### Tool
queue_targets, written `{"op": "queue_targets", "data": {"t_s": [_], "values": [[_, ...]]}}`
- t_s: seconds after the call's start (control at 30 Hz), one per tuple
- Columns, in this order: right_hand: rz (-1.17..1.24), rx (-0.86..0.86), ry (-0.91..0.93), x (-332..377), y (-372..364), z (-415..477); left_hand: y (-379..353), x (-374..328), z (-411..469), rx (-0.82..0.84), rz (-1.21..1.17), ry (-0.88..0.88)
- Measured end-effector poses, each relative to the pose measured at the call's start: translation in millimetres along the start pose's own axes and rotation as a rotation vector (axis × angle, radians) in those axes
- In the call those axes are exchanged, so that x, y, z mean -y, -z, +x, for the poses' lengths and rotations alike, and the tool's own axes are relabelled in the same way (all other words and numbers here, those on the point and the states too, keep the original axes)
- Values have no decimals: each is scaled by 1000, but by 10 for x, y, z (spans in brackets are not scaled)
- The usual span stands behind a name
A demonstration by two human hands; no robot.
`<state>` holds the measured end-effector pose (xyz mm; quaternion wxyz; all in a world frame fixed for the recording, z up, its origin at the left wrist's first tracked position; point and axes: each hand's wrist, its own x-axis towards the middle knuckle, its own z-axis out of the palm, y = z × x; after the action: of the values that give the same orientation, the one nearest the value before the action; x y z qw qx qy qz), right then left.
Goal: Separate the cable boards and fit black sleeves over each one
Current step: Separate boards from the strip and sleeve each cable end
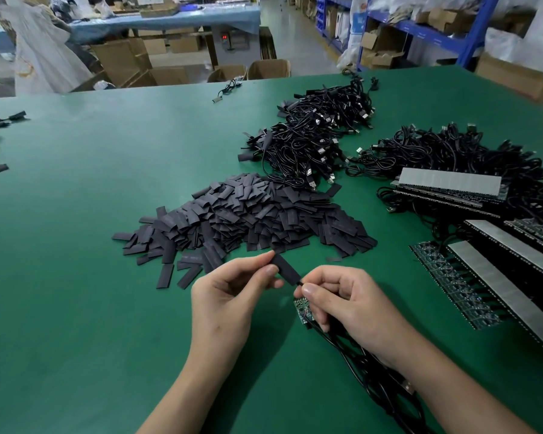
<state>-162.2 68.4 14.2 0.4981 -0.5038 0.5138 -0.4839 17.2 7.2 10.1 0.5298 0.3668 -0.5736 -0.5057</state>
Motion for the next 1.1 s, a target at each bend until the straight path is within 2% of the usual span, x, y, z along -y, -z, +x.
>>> {"op": "queue_targets", "data": {"t_s": [0.1,0.3,0.57,0.73,0.83,1.0,1.1], "values": [[-5,0,2,-20,6,7,1,0,0,44,46,-2],[10,30,10,-61,-15,29,14,24,9,120,276,-159],[14,18,32,-59,25,27,60,-6,55,163,397,-318],[-11,25,27,-45,33,12,67,1,49,144,424,-335],[-97,19,35,-22,39,-5,86,10,59,111,428,-325],[-548,-82,169,-22,137,-7,142,28,95,-27,364,-267],[-639,-104,172,-33,144,0,149,25,97,-76,325,-225]]}}
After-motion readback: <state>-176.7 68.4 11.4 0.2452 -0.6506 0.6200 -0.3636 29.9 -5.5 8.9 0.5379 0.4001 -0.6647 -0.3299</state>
